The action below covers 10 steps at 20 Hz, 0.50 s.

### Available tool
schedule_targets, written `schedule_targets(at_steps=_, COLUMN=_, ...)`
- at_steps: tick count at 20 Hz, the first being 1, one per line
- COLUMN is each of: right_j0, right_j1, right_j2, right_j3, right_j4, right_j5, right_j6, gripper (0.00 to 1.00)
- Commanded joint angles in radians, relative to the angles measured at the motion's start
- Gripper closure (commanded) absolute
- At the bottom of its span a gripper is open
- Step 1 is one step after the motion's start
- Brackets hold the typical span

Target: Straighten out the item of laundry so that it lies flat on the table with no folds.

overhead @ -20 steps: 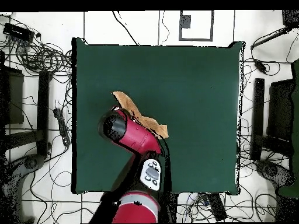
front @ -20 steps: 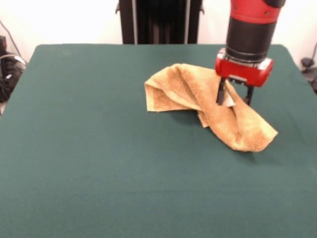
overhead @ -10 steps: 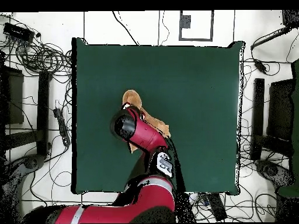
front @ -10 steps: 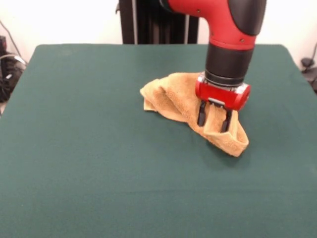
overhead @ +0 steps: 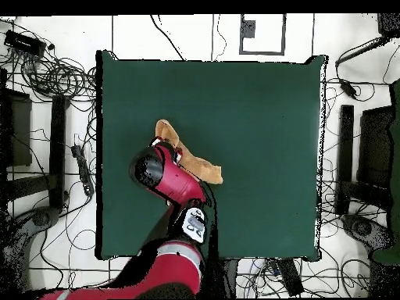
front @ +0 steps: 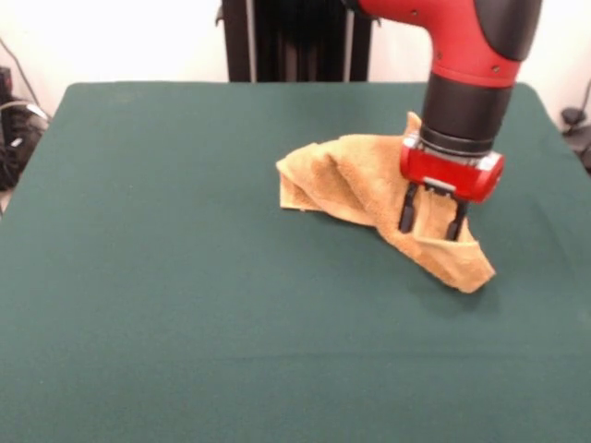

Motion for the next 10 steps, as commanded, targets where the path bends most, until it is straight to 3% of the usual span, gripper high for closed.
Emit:
schedule_targets(at_steps=1, right_j0=0.071, right_j1=0.072, right_j2=0.065, right_j3=-0.023, right_j4=0.100, right_j5=0.109, right_j6=0.312, gripper=0.00)
schedule_targets(at_steps=10, right_j0=0.115, right_j1=0.066, right_j2=0.016, right_j3=-0.031, right_j4=0.138, right_j5=0.167, right_j6=0.323, gripper=0.00)
